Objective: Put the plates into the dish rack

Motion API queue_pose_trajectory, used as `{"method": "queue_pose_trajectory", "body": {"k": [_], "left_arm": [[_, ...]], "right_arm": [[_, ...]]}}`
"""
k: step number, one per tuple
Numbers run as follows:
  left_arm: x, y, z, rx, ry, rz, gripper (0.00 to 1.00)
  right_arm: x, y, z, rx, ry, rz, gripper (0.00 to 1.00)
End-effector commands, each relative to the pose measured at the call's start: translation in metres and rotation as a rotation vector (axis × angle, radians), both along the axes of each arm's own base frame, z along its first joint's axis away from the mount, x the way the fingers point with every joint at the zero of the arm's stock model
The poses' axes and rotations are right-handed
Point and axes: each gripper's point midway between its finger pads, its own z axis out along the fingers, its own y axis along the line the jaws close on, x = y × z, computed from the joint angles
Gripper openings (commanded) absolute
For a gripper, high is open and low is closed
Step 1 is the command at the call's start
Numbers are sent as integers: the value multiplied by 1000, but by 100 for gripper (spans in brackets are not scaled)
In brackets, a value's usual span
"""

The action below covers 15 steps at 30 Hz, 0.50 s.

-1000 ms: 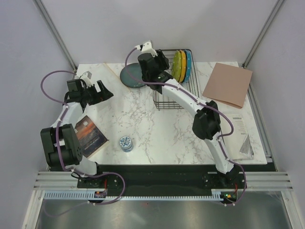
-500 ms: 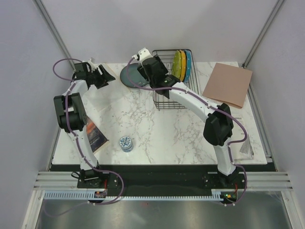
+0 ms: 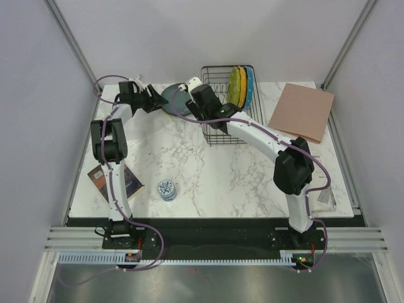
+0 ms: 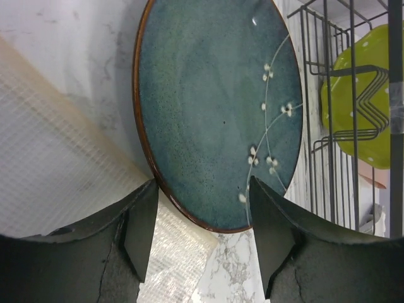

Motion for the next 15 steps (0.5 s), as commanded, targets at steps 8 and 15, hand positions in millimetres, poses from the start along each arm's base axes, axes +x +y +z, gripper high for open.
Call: {"method": "queue_pose_trajectory", "body": {"k": [8, 15], "left_arm": [[20, -22, -6, -90, -5, 12, 65], [24, -27, -18, -162, 35, 41, 34]], "right_arm": [[-7, -6, 16, 39, 9, -5, 66], [-9, -4, 6, 40, 39, -5, 61]]}}
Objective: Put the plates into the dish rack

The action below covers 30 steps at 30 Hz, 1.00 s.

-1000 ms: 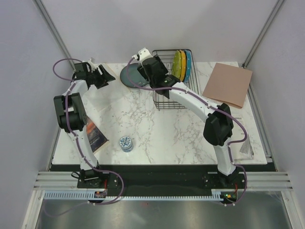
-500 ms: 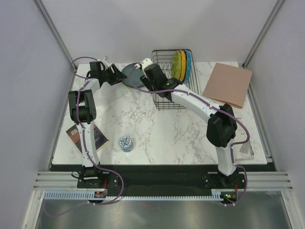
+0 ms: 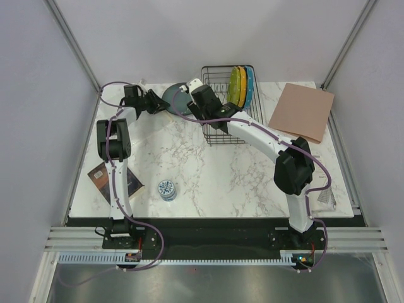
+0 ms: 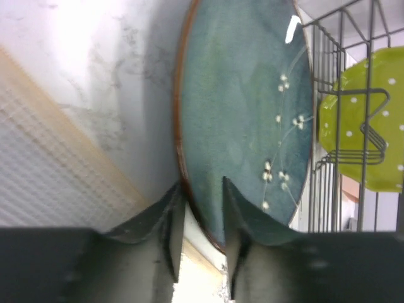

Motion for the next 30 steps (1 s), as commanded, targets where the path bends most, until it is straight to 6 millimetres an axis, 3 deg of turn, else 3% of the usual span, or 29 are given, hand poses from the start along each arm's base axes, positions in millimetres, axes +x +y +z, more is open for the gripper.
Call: {"method": "queue_pose_trajectory", "body": {"k": [1, 3, 4, 5, 6, 8, 9, 14, 17, 18, 19, 20, 21, 26, 30], "left_arm": [[11, -9, 4, -78, -8, 14, 29], [10, -9, 6, -90, -13, 11, 19], [11, -10, 8, -93, -20, 8, 15], [10, -9, 12, -100, -25, 1, 3], [11, -8, 17, -109, -39, 0, 2], [7, -9, 34, -132, -61, -17, 2], [9, -4, 47, -148, -82, -10, 2], [-3, 12, 110, -152, -178, -24, 2], [-12, 21, 131, -135, -223, -42, 2], [-16, 28, 148, -121, -262, -48, 2], [-21, 28, 151, -121, -265, -61, 2], [-25, 31, 155, -118, -270, -63, 2], [-31, 35, 173, -105, -307, -67, 2], [-72, 28, 188, -118, -323, -160, 2], [-105, 19, 200, -150, -322, -225, 2]], "right_arm": [[-5, 1, 9, 35, 8, 10, 58], [-7, 5, 8, 36, 24, 37, 48], [-7, 4, 7, 33, 29, 37, 48], [-8, 4, 6, 33, 30, 32, 51], [-5, -1, 7, 29, 18, 1, 69], [-2, -1, 7, 17, 11, 9, 85], [-1, -1, 8, 12, 6, 12, 87], [12, 9, 27, 69, -1, 84, 89], [24, 16, 42, 129, -5, 132, 89], [27, 18, 46, 149, 1, 158, 89], [34, 13, 48, 174, 12, 171, 89], [35, 24, 58, 235, 24, 238, 89], [38, 24, 62, 265, 33, 252, 88], [46, 25, 76, 421, 95, 378, 85], [47, 22, 69, 473, 159, 429, 84]]}}
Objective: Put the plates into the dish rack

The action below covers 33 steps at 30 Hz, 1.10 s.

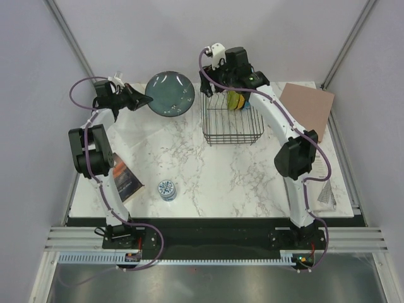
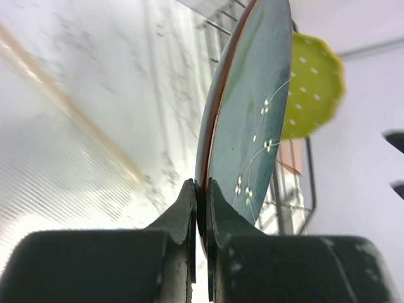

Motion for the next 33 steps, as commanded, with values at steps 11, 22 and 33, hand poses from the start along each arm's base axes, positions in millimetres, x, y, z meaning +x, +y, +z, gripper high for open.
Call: {"method": "queue_pose_trajectory", "body": {"k": [11, 22, 33], "left_arm": [[-108, -50, 124, -81, -245, -301, 2], [-106, -50, 117, -96, -218, -296, 2], [-94, -41, 84, -42, -115, -205, 26]], "right_arm": [[-19, 41, -37, 349, 355, 282, 76], [-34, 52, -39, 445, 460, 336, 56], [-43, 51, -21, 471, 451, 358, 0]]}}
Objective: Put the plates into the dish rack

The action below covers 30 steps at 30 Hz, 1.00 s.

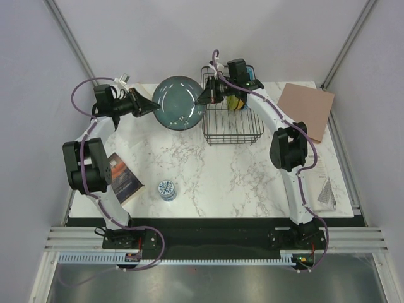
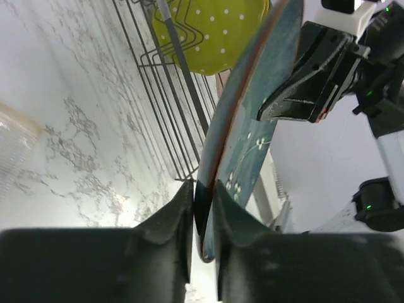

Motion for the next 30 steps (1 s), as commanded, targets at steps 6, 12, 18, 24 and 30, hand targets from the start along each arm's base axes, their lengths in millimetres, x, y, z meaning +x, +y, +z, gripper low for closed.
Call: {"method": "queue_pose_trajectory", "body": {"k": [6, 12, 18, 24, 30], "left_arm": [[21, 57, -23, 370, 29, 295, 65], [15, 77, -34, 464, 53, 401, 72], [8, 72, -36, 444, 67, 389, 73], [6, 66, -30, 403, 68, 374, 73], [5, 61, -25, 369, 68, 362, 73]], "right_arm": [[15, -18, 100, 7, -329, -82, 0], [43, -50, 174, -27, -539, -322, 0], [66, -112, 245, -60, -715, -836, 0], [43, -141, 257, -407, -907, -1360, 0], [52, -143, 238, -589, -920, -1380, 0]]}}
